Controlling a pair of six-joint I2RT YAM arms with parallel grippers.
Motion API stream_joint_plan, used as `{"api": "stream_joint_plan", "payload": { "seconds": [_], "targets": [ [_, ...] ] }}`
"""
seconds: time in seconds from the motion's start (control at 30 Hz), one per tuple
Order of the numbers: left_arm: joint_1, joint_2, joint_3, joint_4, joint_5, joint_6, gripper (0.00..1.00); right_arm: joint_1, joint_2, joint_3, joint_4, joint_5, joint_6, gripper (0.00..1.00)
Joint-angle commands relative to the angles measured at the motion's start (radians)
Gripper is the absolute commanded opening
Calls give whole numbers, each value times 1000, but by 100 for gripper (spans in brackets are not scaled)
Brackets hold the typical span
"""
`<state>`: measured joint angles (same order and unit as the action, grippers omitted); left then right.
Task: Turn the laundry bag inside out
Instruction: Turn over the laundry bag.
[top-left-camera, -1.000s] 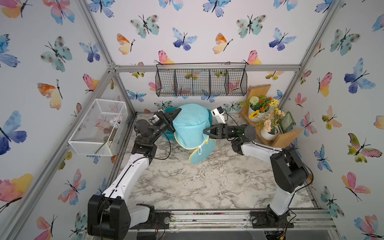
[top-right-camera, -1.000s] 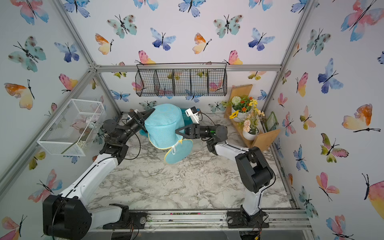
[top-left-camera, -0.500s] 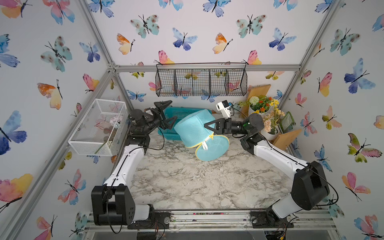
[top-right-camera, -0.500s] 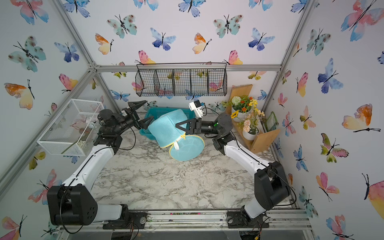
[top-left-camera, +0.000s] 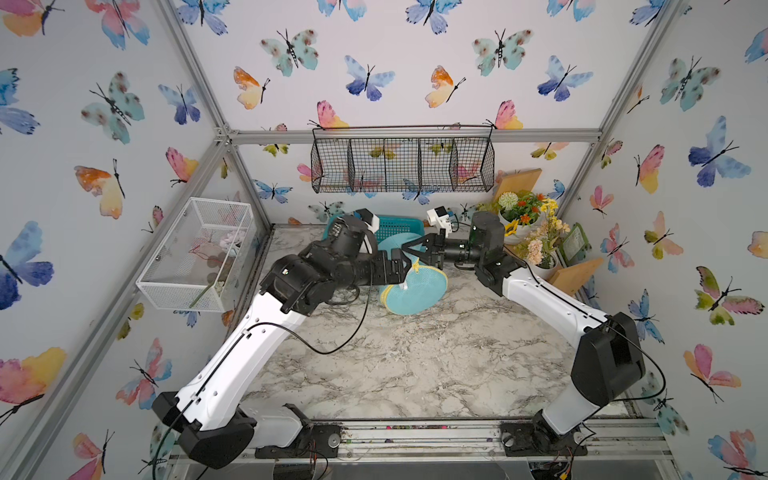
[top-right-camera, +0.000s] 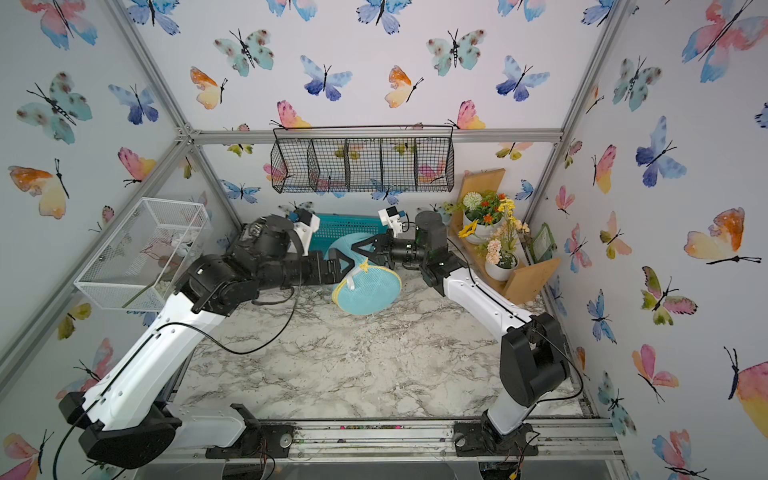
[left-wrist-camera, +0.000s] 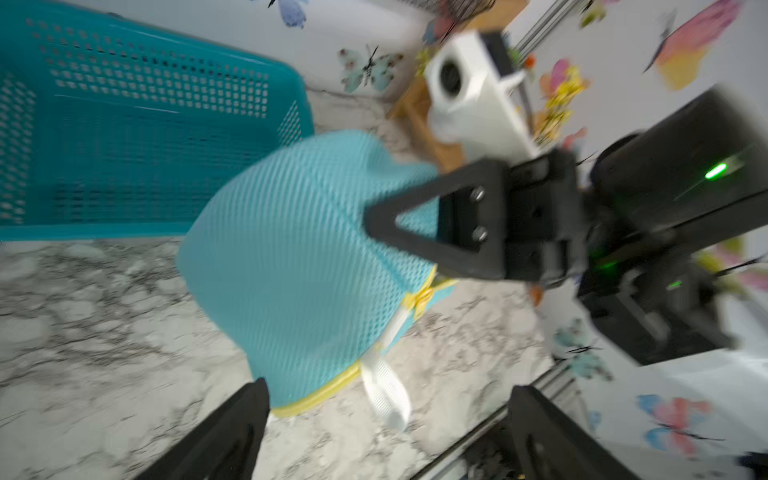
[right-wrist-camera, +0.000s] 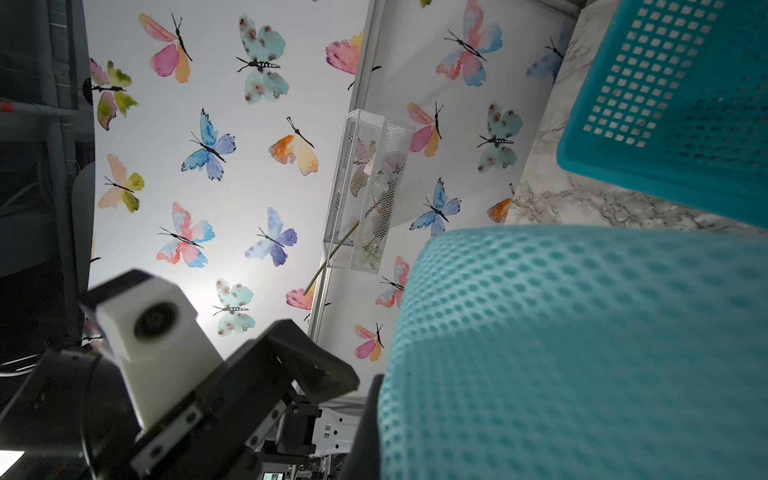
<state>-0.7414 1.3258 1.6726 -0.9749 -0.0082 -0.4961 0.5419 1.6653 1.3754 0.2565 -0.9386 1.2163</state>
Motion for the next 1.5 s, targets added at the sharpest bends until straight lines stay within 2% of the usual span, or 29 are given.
{"api": "stream_joint_plan", "payload": {
  "seconds": [0.0,0.1,0.27,0.37,0.57,0.7,0.9,1.0,1.17,1.33,1.47],
  "targets": [
    [-72,-12,-57,-142,-321,158,97,-7,21,77,-122,8,-66,2],
    [-90,-24,-87,-110,-390,182,100,-7,37,113,-170,-11,-87,2],
    [-129,-41,-110,-3,-469,267,99,-7,52,143,-231,-37,-107,2],
    [-146,-50,-136,70,-422,317,99,-7,58,160,-261,-54,-119,2],
    [-162,-51,-203,182,-237,346,99,-7,71,181,-282,-64,-125,2],
    [-171,-38,-255,234,-233,362,100,-7,71,191,-289,-80,-124,2],
    [-171,-28,-276,339,-225,397,93,-5,71,208,-323,-120,-141,2],
    [-170,-10,-260,358,-201,404,85,-4,64,203,-330,-135,-140,2],
    [-172,3,-268,382,-173,413,65,-3,53,195,-334,-150,-137,2],
    [-171,10,-271,390,-154,416,39,-3,47,187,-334,-157,-136,2],
    [-172,8,-280,390,-145,418,28,-3,45,185,-317,-164,-123,2]
  ]
}}
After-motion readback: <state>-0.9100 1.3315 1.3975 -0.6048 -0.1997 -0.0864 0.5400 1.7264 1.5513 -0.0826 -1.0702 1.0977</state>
